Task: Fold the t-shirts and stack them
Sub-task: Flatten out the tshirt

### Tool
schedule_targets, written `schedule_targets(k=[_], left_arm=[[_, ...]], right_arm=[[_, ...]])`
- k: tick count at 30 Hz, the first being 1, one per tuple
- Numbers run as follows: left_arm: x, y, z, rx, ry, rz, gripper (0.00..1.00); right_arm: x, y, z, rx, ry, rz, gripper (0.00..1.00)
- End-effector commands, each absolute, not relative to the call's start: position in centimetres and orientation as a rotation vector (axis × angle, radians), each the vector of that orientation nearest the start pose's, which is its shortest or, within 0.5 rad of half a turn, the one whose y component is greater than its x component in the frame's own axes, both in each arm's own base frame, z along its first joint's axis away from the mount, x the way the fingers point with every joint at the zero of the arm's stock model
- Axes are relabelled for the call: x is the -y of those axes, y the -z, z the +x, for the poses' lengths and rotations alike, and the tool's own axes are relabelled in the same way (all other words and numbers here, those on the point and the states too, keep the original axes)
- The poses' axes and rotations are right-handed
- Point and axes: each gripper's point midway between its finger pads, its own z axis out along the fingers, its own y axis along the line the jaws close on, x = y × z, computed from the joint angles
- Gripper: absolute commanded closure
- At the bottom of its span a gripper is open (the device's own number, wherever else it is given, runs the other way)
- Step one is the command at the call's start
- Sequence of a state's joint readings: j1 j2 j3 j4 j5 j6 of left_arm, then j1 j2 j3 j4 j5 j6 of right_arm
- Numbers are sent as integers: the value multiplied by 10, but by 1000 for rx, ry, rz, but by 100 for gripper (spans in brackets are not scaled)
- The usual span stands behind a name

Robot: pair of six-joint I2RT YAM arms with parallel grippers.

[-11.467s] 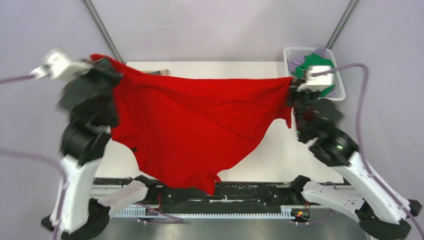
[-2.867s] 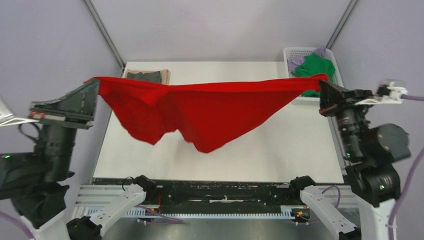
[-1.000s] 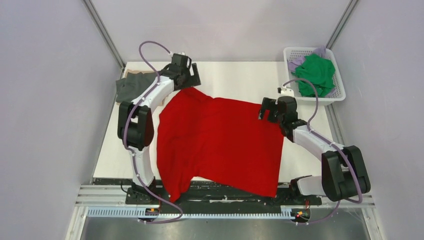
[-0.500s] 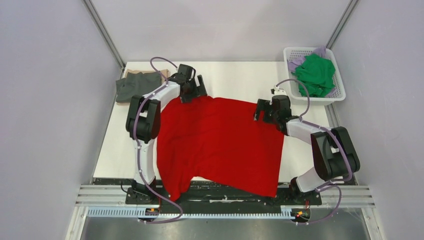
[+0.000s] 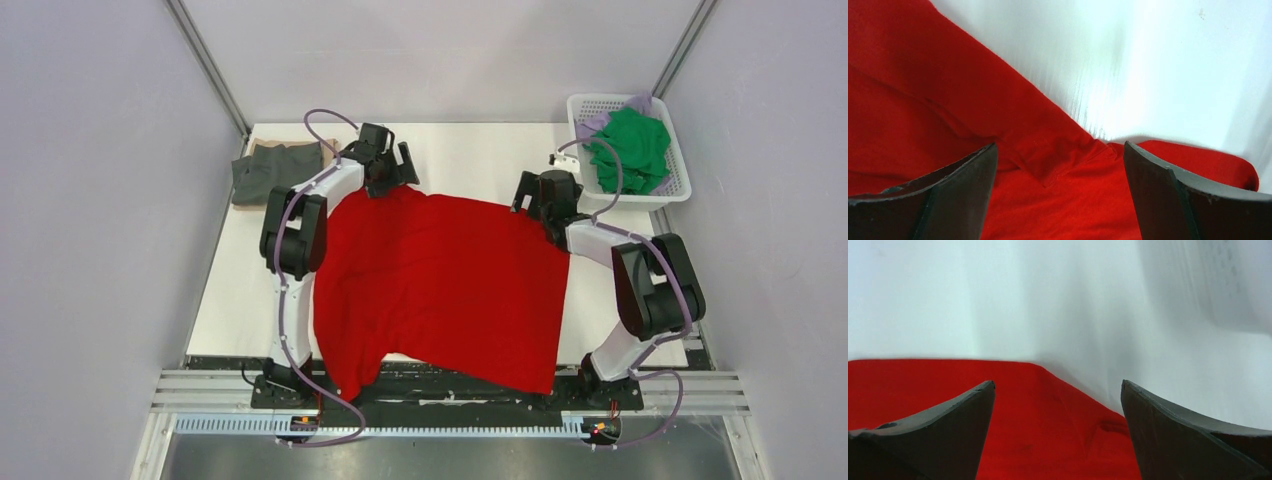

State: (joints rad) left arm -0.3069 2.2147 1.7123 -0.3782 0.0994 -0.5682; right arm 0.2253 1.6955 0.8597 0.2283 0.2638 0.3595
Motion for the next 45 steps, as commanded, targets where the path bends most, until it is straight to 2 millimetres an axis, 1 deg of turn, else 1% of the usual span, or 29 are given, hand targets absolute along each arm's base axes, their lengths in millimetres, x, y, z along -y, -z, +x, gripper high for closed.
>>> schedule_targets(k=[1,4,6,7,8,11,13,16,19,21,23,25,26,27,29,30,31,32,34,37,39,40,41,43,44,45], left_arm=[[215,-65,536,-2415,566,-297,0],[217,-61,541,-2424,565,-293,0],[217,-60,545,-2422,566,-275,0],[216,-60,546,-2423,566,-275,0],[216,-61,548,-2422,571,-279,0],[220,-66,555,-2387,625,-281,0],[228,-77,564,-2344,701,-255,0],[238,-97,584,-2270,790,-214,0],[246,-104,602,-2231,849,-207,0],[252,-113,609,-2221,902,-197,0],[254,-122,607,-2222,914,-173,0],[247,-133,601,-2219,872,-157,0],[242,-135,596,-2225,837,-156,0],[236,-145,590,-2214,800,-157,0],[221,-157,573,-2213,730,-168,0],[213,-159,562,-2220,689,-181,0],[206,-157,548,-2236,654,-195,0],[198,-158,536,-2236,612,-209,0],[185,-154,513,-2244,555,-236,0],[169,-137,483,-2284,494,-291,0],[162,-119,464,-2314,478,-315,0],[160,-112,458,-2326,469,-324,0],[157,-102,451,-2347,461,-333,0],[155,-90,443,-2374,454,-339,0],[155,-84,440,-2388,450,-340,0],[153,-79,437,-2402,441,-343,0]], right_arm=[[-65,-103,439,-2022,-52,272,2],[-73,-103,418,-2037,-126,250,2],[-79,-94,396,-2059,-191,226,2],[-81,-97,388,-2054,-220,215,2],[-81,-90,376,-2069,-229,206,2],[-80,-87,356,-2072,-252,192,2],[-83,-87,348,-2061,-282,177,2],[-82,-86,341,-2052,-285,163,2],[-79,-88,338,-2039,-273,159,2],[-80,-91,338,-2031,-279,147,2],[-81,-93,337,-2024,-288,130,2],[-84,-98,337,-2006,-305,118,2],[-86,-99,337,-2002,-314,110,2],[-89,-100,337,-1998,-331,95,2],[-92,-99,339,-2006,-347,84,2],[-99,-97,338,-2019,-378,59,2],[-100,-95,340,-2030,-382,52,2],[-101,-91,342,-2046,-380,51,2],[-104,-85,346,-2075,-386,39,2],[-108,-75,356,-2113,-387,33,2],[-108,-71,369,-2124,-362,37,2],[-104,-66,375,-2135,-330,65,2],[-94,-63,382,-2131,-266,109,2],[-79,-62,396,-2116,-186,178,2],[-72,-65,406,-2101,-152,196,2],[-66,-64,415,-2100,-117,209,2]])
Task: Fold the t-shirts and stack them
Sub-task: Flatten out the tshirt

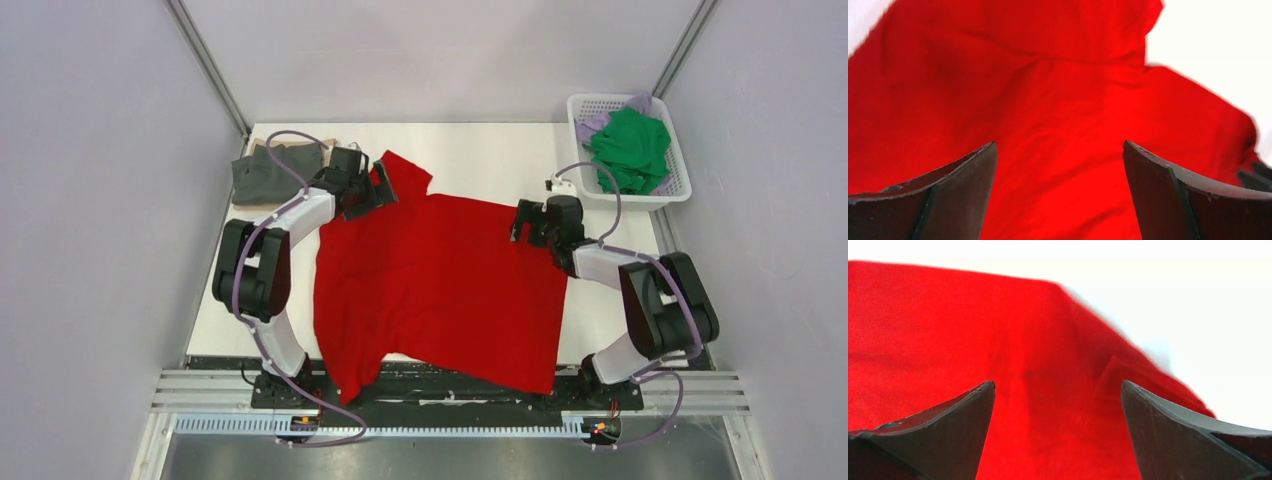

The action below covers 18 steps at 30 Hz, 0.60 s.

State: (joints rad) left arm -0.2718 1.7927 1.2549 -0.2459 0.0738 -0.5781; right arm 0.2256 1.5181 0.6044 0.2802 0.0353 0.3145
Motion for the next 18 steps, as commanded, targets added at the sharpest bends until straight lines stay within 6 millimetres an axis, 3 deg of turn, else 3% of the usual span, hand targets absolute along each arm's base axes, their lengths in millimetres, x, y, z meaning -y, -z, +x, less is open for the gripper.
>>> schedule_targets(k=[1,5,9,13,18], left_arm=[[153,-76,436,-2414,432,-347,0],[146,-69,432,-2441,393,-360,0],[143,-70,429,-2444,378,-367,0],[144,-61,423,-2465,385,-377,0],[139,-49,415,-2496,358,-382,0]], right_arm=[[-61,-66,426,-2099,-98,221,2],[-47,-55,453,-2155,-92,286,2],[-54,-79,466,-2108,-140,247,2],[-76,-96,449,-2095,-253,149,2],[-124,-87,414,-2156,-363,-29,2]])
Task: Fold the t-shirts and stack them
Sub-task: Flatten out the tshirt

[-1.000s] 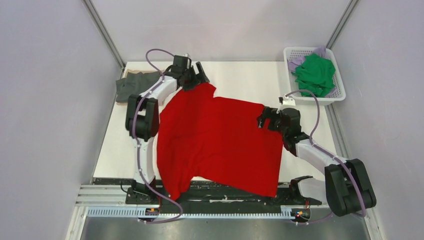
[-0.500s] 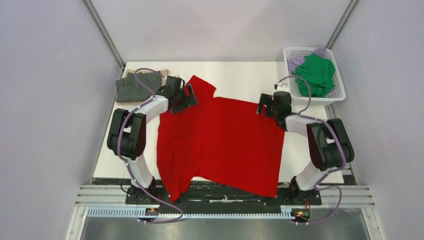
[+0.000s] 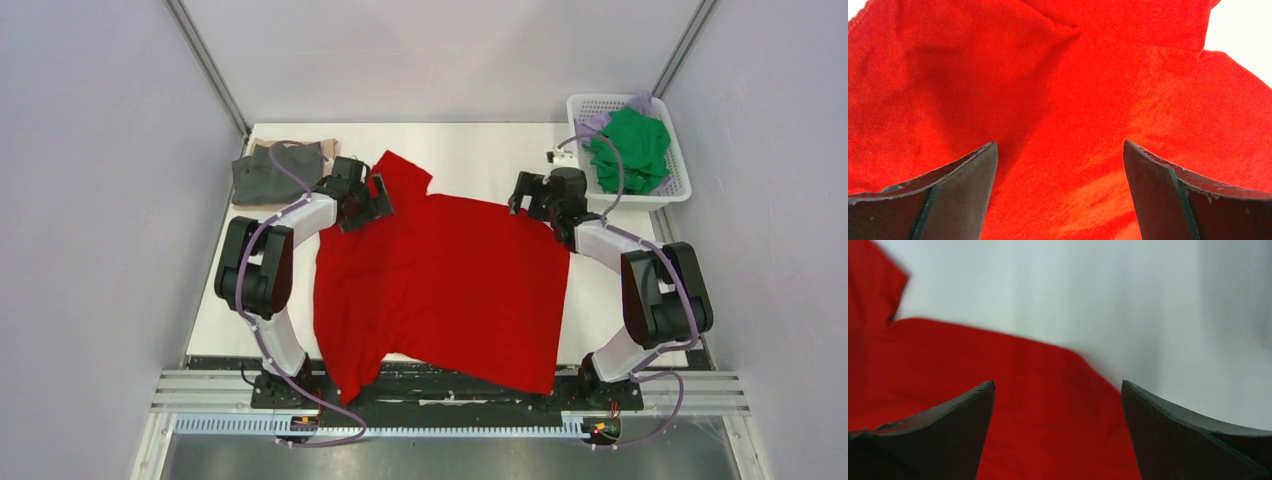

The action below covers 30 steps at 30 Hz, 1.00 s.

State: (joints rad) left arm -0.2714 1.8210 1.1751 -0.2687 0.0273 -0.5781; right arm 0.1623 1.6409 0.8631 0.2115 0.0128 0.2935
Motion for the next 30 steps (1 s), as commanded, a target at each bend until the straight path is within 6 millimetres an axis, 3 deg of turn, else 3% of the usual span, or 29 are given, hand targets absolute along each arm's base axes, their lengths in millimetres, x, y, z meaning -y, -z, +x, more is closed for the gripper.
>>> schedule_targets(k=[1,4,6,12,16,24,30], left_arm=[[139,-47,413,-2500,353,-383,0],[137,-42,410,-2511,346,-385,0],[131,-35,409,-2518,305,-403,0],[120,-18,399,-2547,286,-459,0],[118,-9,393,-2560,294,-486,0],[112,-5,391,-2578,272,-486,0],[121,-8,394,-2586,329,-469,0]], right_arm=[[-135,-82,409,-2174,-370,-64,2],[-152,-66,399,-2225,-390,-98,2],[-149,-54,399,-2260,-368,-73,2],[-120,-31,409,-2339,-156,-28,2],[-88,-23,415,-2372,-52,70,2],[-32,-51,453,-2292,150,175,2],[-49,-76,456,-2262,102,88,2]])
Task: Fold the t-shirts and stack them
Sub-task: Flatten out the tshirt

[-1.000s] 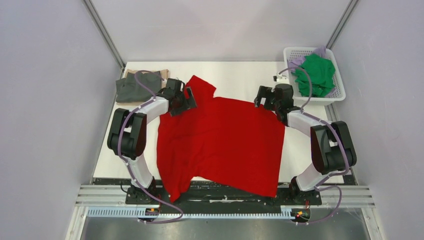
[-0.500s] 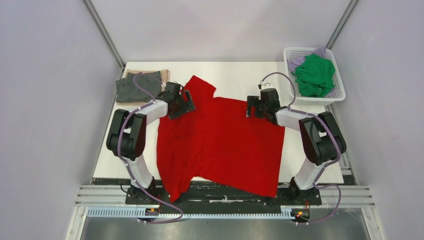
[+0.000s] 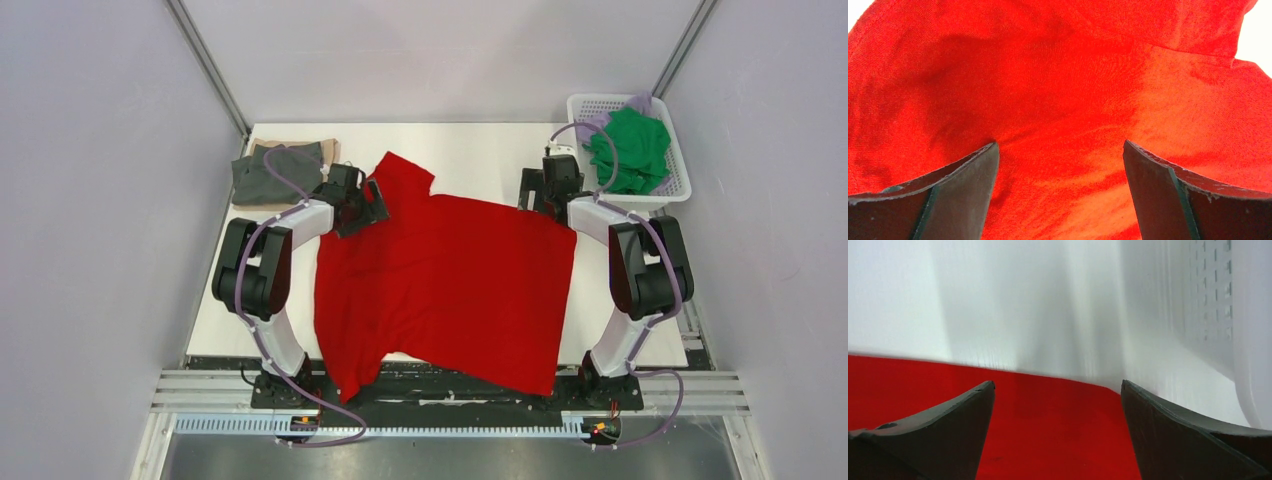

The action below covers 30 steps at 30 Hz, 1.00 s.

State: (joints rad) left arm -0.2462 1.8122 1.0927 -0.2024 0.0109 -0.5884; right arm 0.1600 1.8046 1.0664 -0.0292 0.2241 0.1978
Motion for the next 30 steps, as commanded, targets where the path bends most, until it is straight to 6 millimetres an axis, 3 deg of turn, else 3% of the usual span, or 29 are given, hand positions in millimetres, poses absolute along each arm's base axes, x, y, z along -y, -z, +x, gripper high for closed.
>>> schedule_targets(k=[1,6,10,13,15,21,25,30], left_arm=[[121,-11,395,-2580,333,-468,0],[125,-31,401,-2539,363,-454,0],[140,-49,408,-2532,420,-359,0],[143,-53,409,-2566,317,-292,0],[139,-52,407,-2583,223,-269,0],[136,-52,415,-2604,158,-230,0],[137,-44,425,-2651,82,-193,0],[135,-21,432,-2704,-10,-168,0]], right_arm=[[-48,-79,453,-2259,130,84,2],[-58,-95,426,-2249,203,18,2],[-93,-81,388,-2294,74,-52,2],[-116,-66,362,-2347,-86,-117,2],[-108,-59,350,-2370,-57,-106,2],[-75,-41,326,-2415,68,-31,2],[-65,-30,328,-2439,66,11,2],[-61,-23,345,-2436,90,6,2]])
